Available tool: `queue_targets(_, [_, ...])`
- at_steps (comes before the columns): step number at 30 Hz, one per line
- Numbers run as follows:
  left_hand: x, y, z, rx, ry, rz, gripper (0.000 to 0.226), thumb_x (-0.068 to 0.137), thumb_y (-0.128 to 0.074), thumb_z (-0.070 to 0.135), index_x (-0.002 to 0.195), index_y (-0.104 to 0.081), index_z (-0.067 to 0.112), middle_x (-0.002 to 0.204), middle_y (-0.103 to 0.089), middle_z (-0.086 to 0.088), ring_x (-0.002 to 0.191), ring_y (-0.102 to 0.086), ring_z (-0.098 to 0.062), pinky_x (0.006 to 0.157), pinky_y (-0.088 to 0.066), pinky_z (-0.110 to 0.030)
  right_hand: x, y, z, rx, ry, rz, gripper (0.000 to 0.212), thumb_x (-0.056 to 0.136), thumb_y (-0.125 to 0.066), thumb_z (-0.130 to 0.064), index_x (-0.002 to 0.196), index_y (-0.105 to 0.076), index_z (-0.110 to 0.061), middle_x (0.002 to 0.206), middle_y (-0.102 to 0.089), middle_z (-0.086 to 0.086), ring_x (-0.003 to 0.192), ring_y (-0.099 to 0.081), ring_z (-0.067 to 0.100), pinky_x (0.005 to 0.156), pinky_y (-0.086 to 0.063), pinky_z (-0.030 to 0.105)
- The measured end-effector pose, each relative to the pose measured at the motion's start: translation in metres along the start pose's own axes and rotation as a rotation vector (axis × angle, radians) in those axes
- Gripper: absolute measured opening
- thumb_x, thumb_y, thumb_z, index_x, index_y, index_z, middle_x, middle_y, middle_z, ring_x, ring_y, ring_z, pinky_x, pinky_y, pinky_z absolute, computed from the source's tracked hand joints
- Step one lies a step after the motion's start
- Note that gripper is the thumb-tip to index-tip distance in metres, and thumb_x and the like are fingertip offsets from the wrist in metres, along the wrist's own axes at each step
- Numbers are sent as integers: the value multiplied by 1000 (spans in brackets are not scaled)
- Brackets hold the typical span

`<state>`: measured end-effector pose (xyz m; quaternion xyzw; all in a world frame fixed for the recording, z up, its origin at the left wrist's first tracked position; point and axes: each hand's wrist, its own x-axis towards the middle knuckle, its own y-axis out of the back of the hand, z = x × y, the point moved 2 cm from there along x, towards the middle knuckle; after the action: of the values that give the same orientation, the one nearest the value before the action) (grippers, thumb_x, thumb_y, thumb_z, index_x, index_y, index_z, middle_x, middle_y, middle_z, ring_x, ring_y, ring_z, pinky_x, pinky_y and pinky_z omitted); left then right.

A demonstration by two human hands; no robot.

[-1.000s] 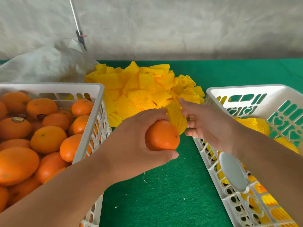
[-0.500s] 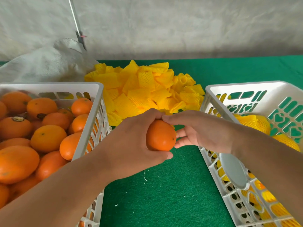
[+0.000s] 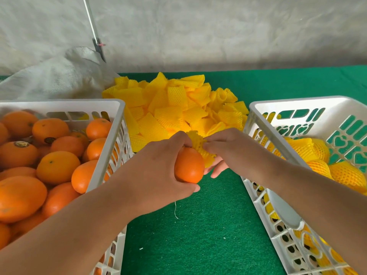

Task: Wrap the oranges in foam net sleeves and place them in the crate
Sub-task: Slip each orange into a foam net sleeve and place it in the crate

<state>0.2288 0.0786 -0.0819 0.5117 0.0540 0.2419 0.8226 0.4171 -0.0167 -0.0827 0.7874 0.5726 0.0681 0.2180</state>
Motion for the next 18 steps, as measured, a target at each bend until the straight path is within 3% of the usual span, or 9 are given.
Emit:
queue_targets(2, [-1, -1, -1, 11, 11, -16, 68, 71, -83, 70, 119, -39, 52, 101, -53, 30, 82, -57, 4, 64, -43, -17, -1, -3, 3, -106, 22, 28, 33, 108, -54, -23, 99, -71, 3, 82, -77, 17, 73, -80, 20, 72, -66, 46])
queue_targets(5, [0, 0, -3, 33, 32, -9, 68, 72, -82, 72, 120, -38, 53, 101, -52, 28, 84, -55, 3, 65, -43, -19, -3, -1, 6, -358, 114, 146, 38, 107, -53, -32, 77, -66, -12, 70, -71, 8, 72, -76, 25, 70, -60, 53])
queue_targets(7, [1, 1, -5, 55, 40, 4, 68, 72, -81, 72, 120, -37, 54, 98, -50, 29, 83, -53, 4, 64, -41, -18, -4, 0, 4, -485, 211, 232, 43, 107, -52, -34, 67, -56, -20, 71, -62, 7, 79, -70, 29, 70, -54, 51])
queue_targets(9, [1, 1, -7, 77, 45, 1, 69, 72, -80, 73, 122, -36, 54, 97, -47, 30, 83, -51, 5, 65, -38, -16, -5, 0, -1, -539, 289, 287, 43, 106, -52, -32, 64, -48, -31, 78, -57, -2, 85, -63, 24, 75, -49, 45])
queue_targets(12, [3, 0, -9, 118, 46, 2, 77, 71, -79, 77, 131, -38, 54, 103, -43, 28, 85, -50, 1, 70, -32, -10, -6, -2, -5, -521, 382, 319, 43, 106, -55, -29, 64, -47, -27, 72, -52, 0, 75, -59, 22, 68, -46, 47])
queue_targets(14, [4, 1, -9, 134, 53, 14, 82, 70, -77, 79, 138, -40, 51, 109, -43, 27, 93, -47, -1, 73, -32, -10, -7, -4, -3, -498, 418, 302, 40, 107, -57, -30, 68, -56, -22, 62, -50, 5, 62, -58, 25, 60, -43, 49])
queue_targets(16, [4, 2, -9, 139, 64, 31, 87, 69, -75, 81, 143, -42, 48, 112, -42, 27, 96, -45, -2, 74, -35, -17, -9, -7, -4, -520, 445, 289, 30, 106, -59, -30, 80, -69, -19, 61, -57, 7, 57, -55, 24, 59, -42, 48])
queue_targets(18, [4, 3, -8, 138, 79, 52, 89, 69, -75, 81, 144, -45, 44, 114, -42, 27, 96, -43, -1, 75, -34, -17, -11, -9, -6, -527, 454, 302, 17, 103, -63, -30, 97, -77, -22, 72, -68, 3, 65, -61, 19, 64, -49, 45])
